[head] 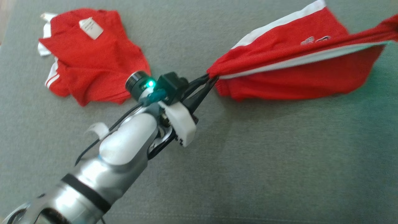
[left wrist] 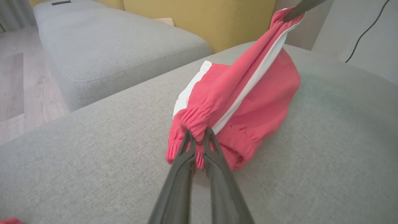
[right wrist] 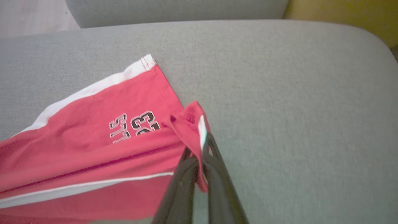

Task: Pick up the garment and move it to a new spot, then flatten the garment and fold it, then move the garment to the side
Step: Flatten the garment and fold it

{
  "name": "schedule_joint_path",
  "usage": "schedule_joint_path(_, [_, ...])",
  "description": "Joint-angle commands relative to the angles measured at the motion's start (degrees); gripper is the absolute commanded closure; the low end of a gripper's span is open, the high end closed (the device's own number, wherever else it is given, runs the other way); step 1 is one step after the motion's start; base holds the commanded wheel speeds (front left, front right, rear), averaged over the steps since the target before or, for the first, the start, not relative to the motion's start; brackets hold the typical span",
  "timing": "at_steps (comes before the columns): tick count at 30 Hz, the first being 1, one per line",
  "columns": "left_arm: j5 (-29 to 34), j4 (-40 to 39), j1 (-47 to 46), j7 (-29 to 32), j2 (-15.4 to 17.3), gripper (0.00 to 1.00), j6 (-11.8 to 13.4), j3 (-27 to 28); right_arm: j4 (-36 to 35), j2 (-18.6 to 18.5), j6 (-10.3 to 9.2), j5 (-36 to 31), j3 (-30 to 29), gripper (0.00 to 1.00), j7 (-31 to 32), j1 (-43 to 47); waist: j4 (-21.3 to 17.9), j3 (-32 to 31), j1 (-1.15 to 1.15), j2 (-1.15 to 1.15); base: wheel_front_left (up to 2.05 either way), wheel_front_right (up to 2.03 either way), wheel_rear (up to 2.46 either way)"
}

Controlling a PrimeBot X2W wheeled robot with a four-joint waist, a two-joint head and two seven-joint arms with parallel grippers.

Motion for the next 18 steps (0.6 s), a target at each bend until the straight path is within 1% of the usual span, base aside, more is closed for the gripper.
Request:
schedule_joint_path(1, [-0.2, 0.1, -3.7, -0.6, 0.3, 1.0, -0.2, 1.6, -1.2, -0.3, -0.06, -1.3, 0.7, 1.0, 0.2, -3.6, 2.3, 2.5, 0.0, 0.0, 0.0, 0.0, 0.0])
schedule_joint_path(7, [-0.5, 3.6, -7.0, -1.2, -2.4, 1.0, -0.7, 0.5, 2.3, 0.1, -0.06, -3.8, 1.7, 1.0, -0.2, -8.5, 4.7, 5.3, 0.0, 0.0, 0.0, 0.0, 0.0])
schedule_joint_path(13, [-1.1, 5.8, -9.3, -1.4, -4.5, 1.0, -0.8, -0.5, 5.7, 0.7, -0.06, -5.9, 2.5, 1.0, -2.3, -11.7, 6.3, 7.3, 0.0, 0.0, 0.0, 0.0, 0.0])
schedule_joint_path(14, [-1.3, 6.0, -9.5, -1.4, -4.7, 1.0, -0.8, -0.4, 5.8, 0.7, -0.06, -6.5, 3.1, 0.74, -3.8, -12.2, 6.4, 7.5, 0.0, 0.0, 0.0, 0.0, 0.0])
schedule_joint_path(15, [-1.3, 6.0, -9.8, -1.4, -4.9, 0.19, -0.8, 0.0, 6.3, 0.8, -0.06, -6.9, 3.1, 0.0, -5.2, -12.7, 6.5, 7.7, 0.0, 0.0, 0.0, 0.0, 0.0])
schedule_joint_path(16, [-1.1, 6.0, -9.9, -1.4, -5.0, 0.0, -0.8, 0.3, 6.9, 1.1, -0.06, -7.1, 3.1, 0.0, -6.6, -13.1, 6.6, 7.8, 0.0, 0.0, 0.0, 0.0, 0.0])
schedule_joint_path(18, [-1.0, 6.1, -9.9, -1.4, -5.2, 0.0, -0.8, 0.8, 8.4, 2.1, -0.06, -7.0, 2.7, 0.0, -9.1, -14.0, 6.6, 7.9, 0.0, 0.0, 0.0, 0.0, 0.0])
